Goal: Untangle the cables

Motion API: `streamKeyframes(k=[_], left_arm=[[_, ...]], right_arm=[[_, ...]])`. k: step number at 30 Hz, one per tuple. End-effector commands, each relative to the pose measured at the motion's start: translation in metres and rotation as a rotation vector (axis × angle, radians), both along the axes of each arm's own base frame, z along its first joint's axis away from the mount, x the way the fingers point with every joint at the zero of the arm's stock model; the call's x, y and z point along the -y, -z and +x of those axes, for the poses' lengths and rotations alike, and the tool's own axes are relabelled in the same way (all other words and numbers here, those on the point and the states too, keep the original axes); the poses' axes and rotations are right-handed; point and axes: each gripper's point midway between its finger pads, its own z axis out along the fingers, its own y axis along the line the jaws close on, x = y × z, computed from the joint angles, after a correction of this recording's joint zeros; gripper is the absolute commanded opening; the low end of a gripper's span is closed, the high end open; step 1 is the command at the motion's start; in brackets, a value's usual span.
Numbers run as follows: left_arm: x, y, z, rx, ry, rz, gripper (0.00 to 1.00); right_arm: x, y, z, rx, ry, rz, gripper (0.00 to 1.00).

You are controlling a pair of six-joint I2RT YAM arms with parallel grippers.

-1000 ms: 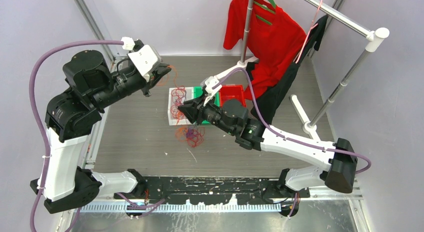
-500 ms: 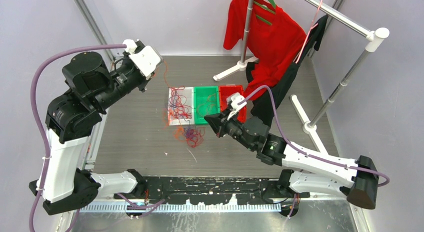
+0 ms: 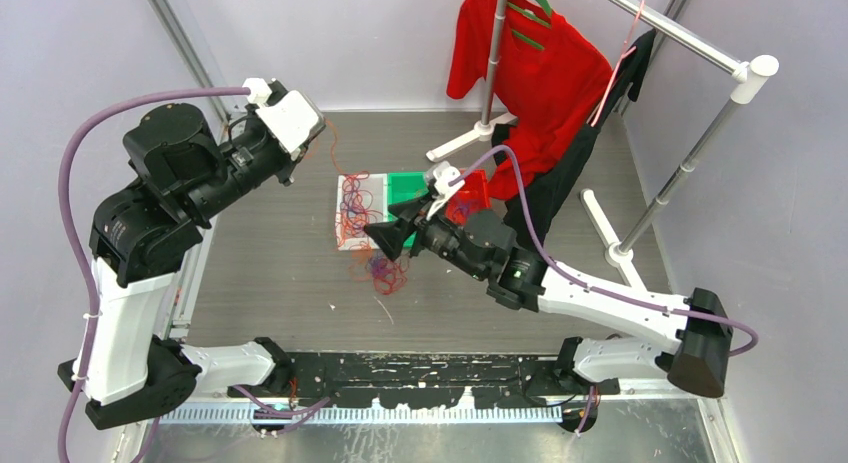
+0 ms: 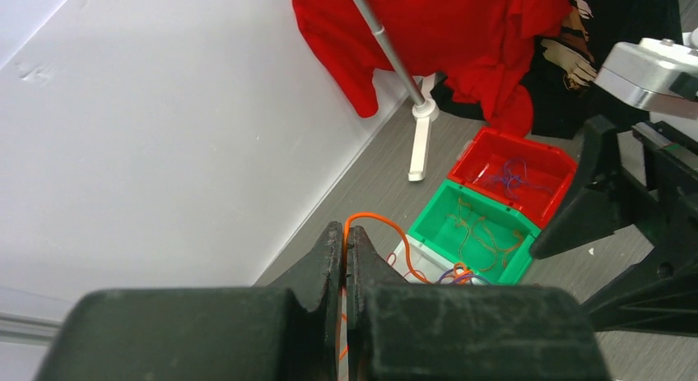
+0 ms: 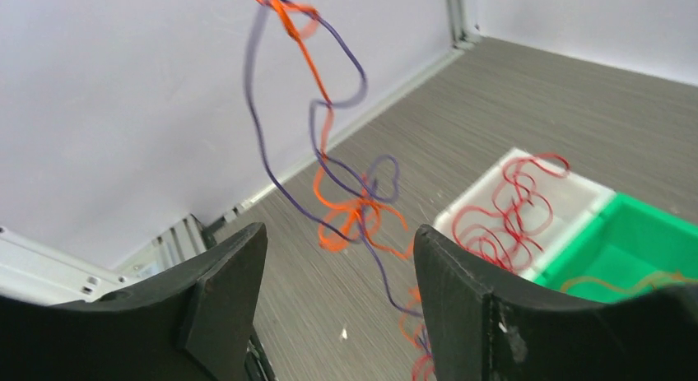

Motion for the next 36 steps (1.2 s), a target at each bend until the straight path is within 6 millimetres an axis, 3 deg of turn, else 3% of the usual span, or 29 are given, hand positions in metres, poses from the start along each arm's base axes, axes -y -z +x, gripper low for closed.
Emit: streamKeyframes(k=[1,13,17,21,25,36], left_arm=[[-0.002,-0.017,-0.009,0.034,0.021,-0.047,0.0],[0.0,-0.012,-0.01,0.024,0.034,-0.04,0.0],[0.001,-0.012,-0.011,0.025,0.036,-0.039,0.0],[-0.001,-0.012,-0.01,0.028,0.031,-0.036,0.0],[-0.005,-0.012,-0.008,0.05,0.014,-0.02,0.0],[-0.026,-0.029,0.004,0.169,-0.102,0.027,0.0]], right_arm=[[-0.022,-0.058,-0.011,0.082,-0.103,0.131,0.71],[-0.059,-0.069,-0.011,0.075,-0.199,0.147,0.62],[-0.068,-0.07,-0.007,0.069,-0.198,0.15,0.51],[-0.074,-0.069,-0.006,0.059,-0.211,0.151,0.28],[-0.064,-0.058,-0.004,0.043,-0.176,0.136,0.02],[0.0,0.011,-0.002,-0.045,-0.039,0.037,0.01]])
